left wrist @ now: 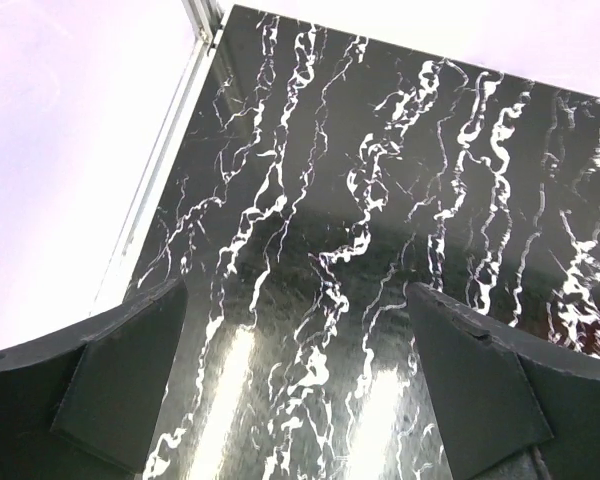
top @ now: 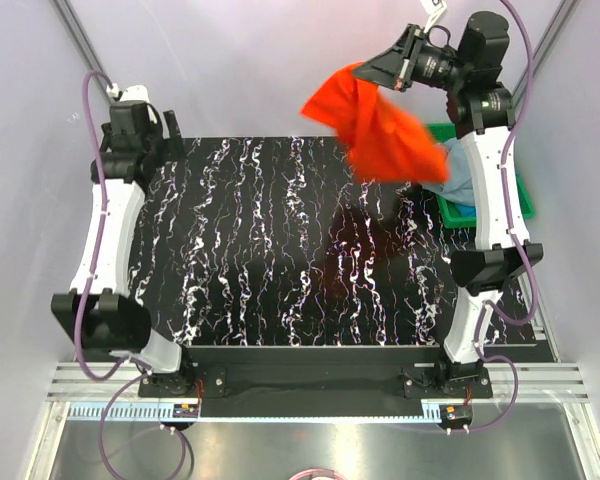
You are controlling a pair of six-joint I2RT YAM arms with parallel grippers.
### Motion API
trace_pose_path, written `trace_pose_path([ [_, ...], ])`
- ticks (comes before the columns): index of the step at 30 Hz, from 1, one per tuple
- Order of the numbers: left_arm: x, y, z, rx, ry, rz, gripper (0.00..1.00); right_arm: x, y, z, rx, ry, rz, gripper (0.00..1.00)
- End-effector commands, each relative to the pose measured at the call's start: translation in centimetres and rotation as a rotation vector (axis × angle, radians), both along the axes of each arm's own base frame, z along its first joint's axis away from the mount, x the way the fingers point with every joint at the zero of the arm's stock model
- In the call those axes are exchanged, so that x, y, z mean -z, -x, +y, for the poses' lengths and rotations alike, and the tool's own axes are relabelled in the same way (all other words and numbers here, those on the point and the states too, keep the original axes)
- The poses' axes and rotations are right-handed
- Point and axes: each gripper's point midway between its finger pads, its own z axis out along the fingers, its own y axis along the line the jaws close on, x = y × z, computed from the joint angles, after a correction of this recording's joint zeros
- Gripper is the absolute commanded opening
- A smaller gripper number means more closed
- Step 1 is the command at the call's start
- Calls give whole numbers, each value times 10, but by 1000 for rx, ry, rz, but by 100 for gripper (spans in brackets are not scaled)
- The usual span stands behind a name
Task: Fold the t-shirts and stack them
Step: Move the tshirt to the center of the board
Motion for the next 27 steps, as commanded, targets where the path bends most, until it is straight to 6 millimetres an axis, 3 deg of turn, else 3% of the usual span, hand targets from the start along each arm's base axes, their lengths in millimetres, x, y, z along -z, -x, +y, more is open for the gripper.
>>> trace_pose_path([
  [1, -23, 16, -10, 20, 31, -83, 99, -61, 67, 13, -152, -82, -105, 0],
  [5, -24, 19, -13, 34, 40, -88, 99, -68, 71, 10, -119, -62, -159, 0],
  [8, -26, 15, -16, 47, 55, -95, 99, -24, 39, -5, -25, 14, -59, 8],
  [9, -30, 14, -18, 57, 59, -103, 99, 14, 20, -11, -1, 37, 57, 14],
  [10, -29, 13, -20, 66, 69, -102, 99, 35, 6, -27, 41, 62, 95, 50],
  [11, -31, 12, -21, 72, 72, -107, 99, 64, -4, -35, 56, 88, 172, 63],
  [12, -33, 13, -23, 78, 76, -111, 99, 95, -13, -42, 69, 116, 242, 84],
  [13, -33, 13, -25, 87, 81, -111, 99, 113, -21, -51, 95, 151, 255, 99],
  [15, -33, 14, -26, 98, 81, -110, 99, 139, -35, -72, 168, 188, 306, 100],
  [17, -32, 16, -29, 126, 76, -104, 99, 139, -40, -77, 215, 203, 303, 100],
  [20, -18, 22, -36, 191, 67, -57, 99, 117, -41, -82, 250, 225, 210, 100],
  [21, -4, 28, -41, 214, 76, -13, 99, 109, -36, -76, 227, 270, 133, 100],
  [23, 19, 37, -42, 220, 87, 50, 99, 114, -24, -63, 203, 357, 94, 100],
  [24, 26, 44, -43, 217, 104, 74, 99, 124, -14, -39, 118, 459, -12, 100],
  [25, 33, 49, -44, 214, 113, 95, 99, 135, -5, -29, 78, 524, -37, 100],
  [26, 42, 54, -45, 206, 125, 115, 99, 162, 7, -23, 26, 603, 6, 100],
  [27, 58, 61, -49, 211, 153, 155, 98, 176, 17, -11, -37, 647, -2, 100],
])
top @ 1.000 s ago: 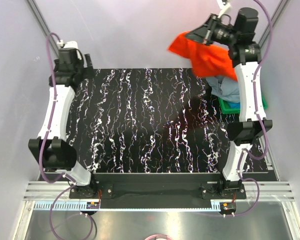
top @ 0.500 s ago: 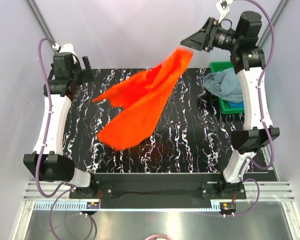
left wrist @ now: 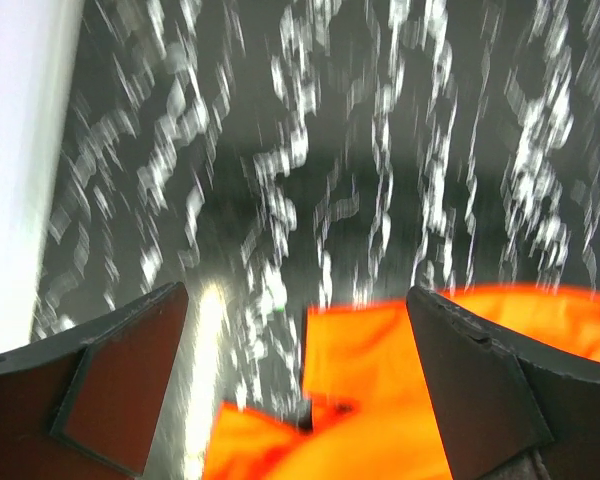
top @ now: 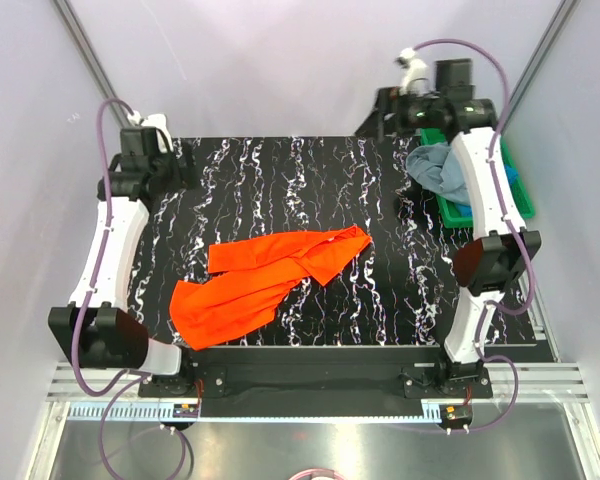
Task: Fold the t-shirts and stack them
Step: Flatten the tshirt out
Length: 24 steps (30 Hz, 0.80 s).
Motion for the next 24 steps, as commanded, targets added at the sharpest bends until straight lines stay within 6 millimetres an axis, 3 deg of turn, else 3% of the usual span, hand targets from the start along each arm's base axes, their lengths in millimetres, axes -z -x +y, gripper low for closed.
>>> trace_pose_path([
  [1, 18, 27, -14, 29, 75, 55, 97, 24, 62, 53, -314, 257, -116, 100],
  [3, 32, 37, -13, 2, 94, 95, 96, 49, 86, 71, -425, 253, -28, 100],
  [7, 41, 53, -15, -21, 122, 129, 91, 75, 127, 112, -651, 176, 75, 100],
  [9, 47, 64, -5, -85, 156, 150, 91, 92, 134, 124, -710, 186, 112, 99],
  [10, 48, 67, -4, -94, 164, 151, 91, 114, 138, 133, -749, 224, 153, 98],
  [12, 49, 74, 2, -123, 172, 149, 93, 129, 151, 137, -827, 291, 181, 100],
  [13, 48, 76, 6, -136, 172, 143, 93, 153, 155, 135, -849, 351, 248, 100],
  [14, 49, 78, 8, -141, 170, 146, 94, 158, 163, 145, -893, 380, 231, 100],
  [17, 44, 80, 13, -143, 169, 118, 96, 181, 157, 163, -928, 431, 148, 100],
  [18, 42, 80, 15, -139, 158, 107, 96, 184, 155, 170, -933, 437, 109, 100],
  [19, 42, 81, 18, -146, 151, 104, 96, 175, 141, 182, -913, 437, -12, 100],
  [20, 40, 81, 21, -154, 146, 92, 97, 182, 149, 192, -932, 438, -26, 100],
  [23, 39, 83, 27, -161, 139, 86, 98, 164, 154, 217, -952, 345, -111, 100],
  [24, 38, 84, 28, -161, 137, 81, 99, 168, 161, 227, -982, 308, -89, 100],
])
